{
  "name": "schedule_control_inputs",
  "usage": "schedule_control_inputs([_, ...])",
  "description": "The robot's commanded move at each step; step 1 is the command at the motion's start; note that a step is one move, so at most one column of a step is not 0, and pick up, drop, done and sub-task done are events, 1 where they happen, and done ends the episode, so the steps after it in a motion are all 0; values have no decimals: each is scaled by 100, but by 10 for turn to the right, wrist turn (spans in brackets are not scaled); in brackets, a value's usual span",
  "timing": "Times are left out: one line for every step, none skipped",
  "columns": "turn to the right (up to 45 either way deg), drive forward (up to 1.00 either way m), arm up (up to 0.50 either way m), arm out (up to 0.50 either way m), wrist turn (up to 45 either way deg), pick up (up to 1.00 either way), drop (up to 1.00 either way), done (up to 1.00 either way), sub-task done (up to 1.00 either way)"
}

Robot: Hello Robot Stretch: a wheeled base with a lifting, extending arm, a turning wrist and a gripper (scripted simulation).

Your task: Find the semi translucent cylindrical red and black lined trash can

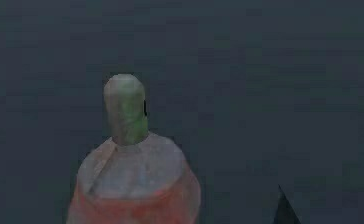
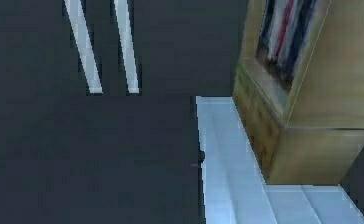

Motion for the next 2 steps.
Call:
schedule_control_inputs([450, 0, 0, 0, 0, 0, 0, 0, 0])
schedule_control_inputs([450, 0, 0, 0, 0, 0, 0, 0, 0])
